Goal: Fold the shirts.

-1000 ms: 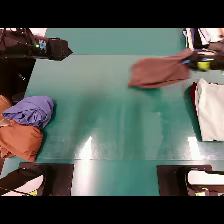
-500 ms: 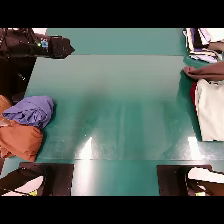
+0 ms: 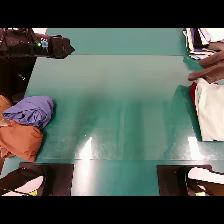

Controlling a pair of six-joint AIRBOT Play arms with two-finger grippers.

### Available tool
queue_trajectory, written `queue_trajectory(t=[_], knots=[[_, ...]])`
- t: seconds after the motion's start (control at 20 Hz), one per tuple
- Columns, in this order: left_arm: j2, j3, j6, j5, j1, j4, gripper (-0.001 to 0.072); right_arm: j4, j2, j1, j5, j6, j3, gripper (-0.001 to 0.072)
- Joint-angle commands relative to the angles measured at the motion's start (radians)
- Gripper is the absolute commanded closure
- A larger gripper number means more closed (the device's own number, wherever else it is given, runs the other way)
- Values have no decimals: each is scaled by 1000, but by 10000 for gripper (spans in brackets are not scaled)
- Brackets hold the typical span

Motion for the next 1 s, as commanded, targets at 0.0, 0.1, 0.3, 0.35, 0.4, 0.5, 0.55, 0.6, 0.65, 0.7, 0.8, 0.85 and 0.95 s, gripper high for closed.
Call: queue_trajectory(t=[0.0,0.1,0.3,0.35,0.4,0.5,0.55,0.6,0.65,0.7,0.8,0.85,0.95], knots=[[0,0,2,-2,0,1,683,-211,53,-1,112,74,0,692],[0,0,26,-2,0,0,683,-319,116,-2,124,98,-89,693],[0,0,30,-3,0,1,683,-423,268,-54,177,137,-334,692],[0,0,46,-3,0,0,683,-423,304,-82,191,137,-399,692],[0,0,53,-3,0,0,682,-423,345,-117,198,137,-470,692],[0,0,54,-3,0,0,683,-423,421,-186,194,137,-603,691],[0,0,54,-3,0,0,682,-423,453,-215,192,137,-663,689],[0,0,54,-3,0,0,682,-424,481,-244,191,137,-721,633],[0,0,54,-3,0,0,682,-424,499,-267,188,137,-768,382],[0,0,54,-3,0,0,682,-421,511,-292,177,137,-810,92],[0,0,54,-3,0,0,682,-379,514,-321,176,138,-830,36],[0,0,54,-3,0,1,682,-316,514,-320,175,137,-819,38],[0,0,54,2,0,1,682,-184,513,-283,167,137,-777,38]])
